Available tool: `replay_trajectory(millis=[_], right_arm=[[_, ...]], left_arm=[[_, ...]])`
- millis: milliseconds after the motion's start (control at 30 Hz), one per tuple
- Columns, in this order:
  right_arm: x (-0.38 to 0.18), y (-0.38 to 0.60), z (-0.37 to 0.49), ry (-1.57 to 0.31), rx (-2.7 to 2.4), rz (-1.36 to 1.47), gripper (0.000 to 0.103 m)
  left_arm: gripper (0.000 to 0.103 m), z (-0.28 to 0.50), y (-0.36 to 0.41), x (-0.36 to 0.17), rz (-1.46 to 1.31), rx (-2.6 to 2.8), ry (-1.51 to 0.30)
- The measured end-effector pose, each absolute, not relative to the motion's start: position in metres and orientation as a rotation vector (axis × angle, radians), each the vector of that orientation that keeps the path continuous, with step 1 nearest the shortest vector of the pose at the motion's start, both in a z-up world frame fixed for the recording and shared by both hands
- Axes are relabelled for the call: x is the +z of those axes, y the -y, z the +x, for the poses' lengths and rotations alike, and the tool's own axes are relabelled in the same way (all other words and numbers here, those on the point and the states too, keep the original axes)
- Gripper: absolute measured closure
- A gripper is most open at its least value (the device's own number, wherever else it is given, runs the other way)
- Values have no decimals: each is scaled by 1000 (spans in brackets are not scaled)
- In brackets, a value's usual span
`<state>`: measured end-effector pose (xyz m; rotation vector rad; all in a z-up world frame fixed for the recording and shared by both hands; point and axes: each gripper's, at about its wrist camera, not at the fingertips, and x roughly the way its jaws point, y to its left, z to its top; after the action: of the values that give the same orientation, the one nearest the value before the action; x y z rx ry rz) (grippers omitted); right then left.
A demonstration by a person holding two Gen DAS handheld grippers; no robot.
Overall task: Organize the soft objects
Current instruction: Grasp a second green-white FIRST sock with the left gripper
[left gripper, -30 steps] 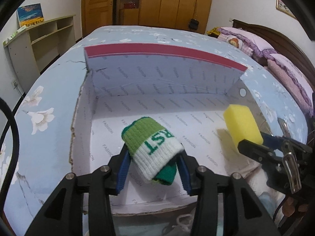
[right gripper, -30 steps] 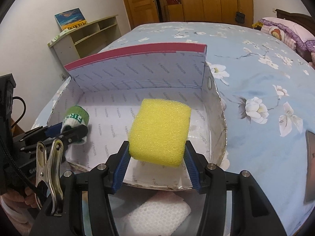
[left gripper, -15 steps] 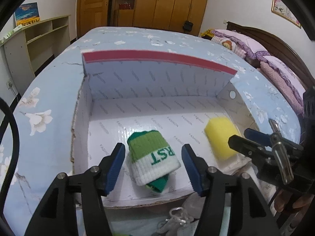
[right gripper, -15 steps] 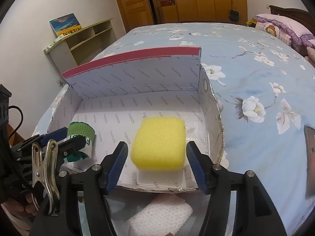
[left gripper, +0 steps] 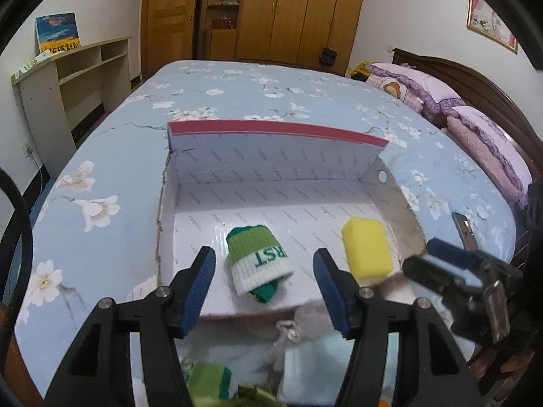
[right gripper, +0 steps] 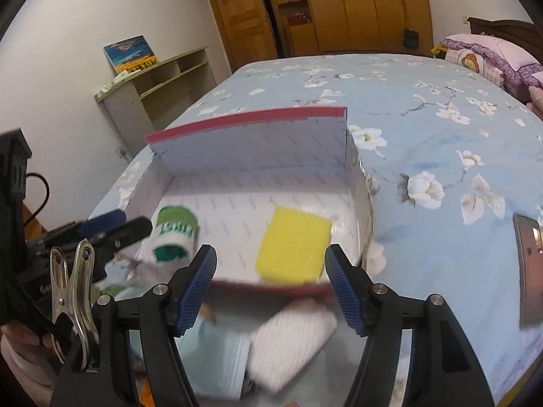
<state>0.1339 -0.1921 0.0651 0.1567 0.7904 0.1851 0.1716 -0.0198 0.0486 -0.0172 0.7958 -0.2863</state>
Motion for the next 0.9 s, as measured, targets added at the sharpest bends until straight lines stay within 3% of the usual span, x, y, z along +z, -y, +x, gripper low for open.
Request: replay_trajectory(millis=[900], right_arm=[[45, 200, 67, -839, 180, 231, 35]], left_arm=[[40, 102, -54, 24, -130, -158, -869]])
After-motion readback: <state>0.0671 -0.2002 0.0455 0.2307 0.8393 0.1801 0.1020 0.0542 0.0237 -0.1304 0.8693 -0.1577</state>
